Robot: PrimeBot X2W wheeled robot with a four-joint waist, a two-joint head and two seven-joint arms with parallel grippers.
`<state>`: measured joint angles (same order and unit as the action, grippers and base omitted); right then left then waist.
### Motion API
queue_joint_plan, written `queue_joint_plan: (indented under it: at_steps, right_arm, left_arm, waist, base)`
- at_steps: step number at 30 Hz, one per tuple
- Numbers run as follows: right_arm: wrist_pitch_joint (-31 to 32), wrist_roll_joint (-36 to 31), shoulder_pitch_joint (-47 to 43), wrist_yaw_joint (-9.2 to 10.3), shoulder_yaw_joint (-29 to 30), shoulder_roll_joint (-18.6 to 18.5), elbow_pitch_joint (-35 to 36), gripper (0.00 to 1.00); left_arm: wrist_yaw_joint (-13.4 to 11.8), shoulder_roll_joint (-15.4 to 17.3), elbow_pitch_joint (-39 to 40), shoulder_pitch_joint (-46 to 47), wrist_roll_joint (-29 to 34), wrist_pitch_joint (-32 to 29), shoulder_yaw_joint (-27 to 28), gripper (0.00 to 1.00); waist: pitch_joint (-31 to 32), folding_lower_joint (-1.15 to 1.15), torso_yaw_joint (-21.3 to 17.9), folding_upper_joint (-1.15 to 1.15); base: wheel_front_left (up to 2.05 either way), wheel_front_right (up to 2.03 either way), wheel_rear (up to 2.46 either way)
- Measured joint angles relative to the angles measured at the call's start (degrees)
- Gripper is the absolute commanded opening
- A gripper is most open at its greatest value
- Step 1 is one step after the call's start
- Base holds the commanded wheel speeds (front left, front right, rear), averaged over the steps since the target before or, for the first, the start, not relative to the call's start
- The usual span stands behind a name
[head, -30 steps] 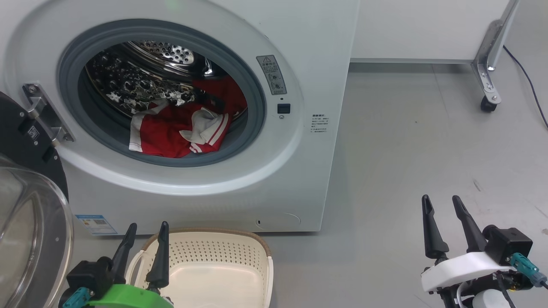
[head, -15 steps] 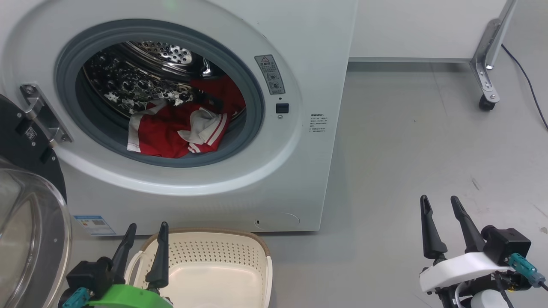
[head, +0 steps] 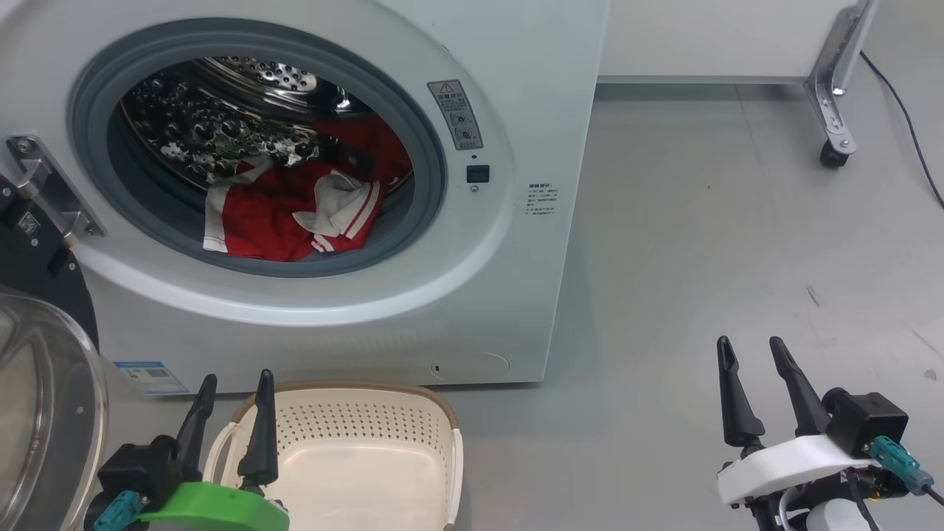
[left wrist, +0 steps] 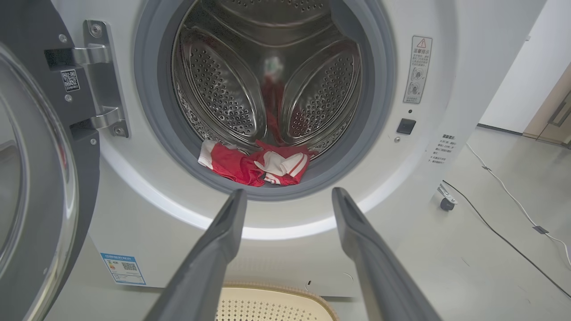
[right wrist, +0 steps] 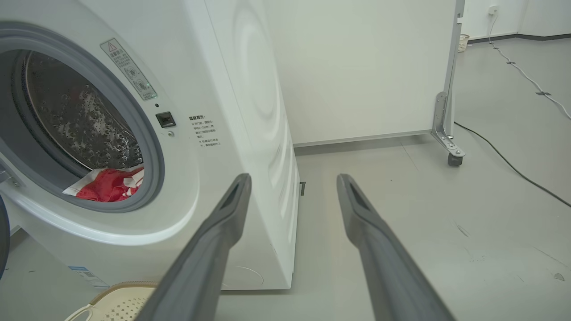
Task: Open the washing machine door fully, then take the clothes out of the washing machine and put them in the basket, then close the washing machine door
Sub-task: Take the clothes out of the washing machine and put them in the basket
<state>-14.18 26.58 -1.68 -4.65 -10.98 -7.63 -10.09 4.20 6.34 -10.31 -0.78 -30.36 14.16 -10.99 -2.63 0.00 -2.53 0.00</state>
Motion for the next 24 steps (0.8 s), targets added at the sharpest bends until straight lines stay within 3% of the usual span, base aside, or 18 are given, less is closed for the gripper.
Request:
queue_joint_plan:
  at_steps: [8, 19, 24]
  right_arm:
    - [0.0, 0.0, 0.4, -0.33, -0.2, 0.0, 1.2, 1.00]
    - [0.0, 0.0, 3.8, -0.59, -1.0, 0.4, 2.5, 1.00]
    - [0.0, 0.3, 6.3, -0.85, -1.4, 1.2, 2.8, 1.00]
  left_arm:
    - [-2.3, 1.6, 1.8, 2.5, 3.0, -1.1, -0.2, 1.00]
    - [-7.5, 4.4, 2.9, 13.1, 8.1, -6.4, 0.8, 1.00]
    - [-8.5, 6.6, 2.5, 19.3, 10.2, -9.9, 1.9, 1.00]
  waist:
    - [-4.0, 0.00, -1.1, 0.00]
    - [-11.8, 0.00, -3.4, 0.00]
    - [-15.6, 0.00, -4.8, 0.00]
  base:
    - [0.00, 0.00, 0.00]
    - [0.00, 0.00, 0.00]
    - [0.00, 0.00, 0.00]
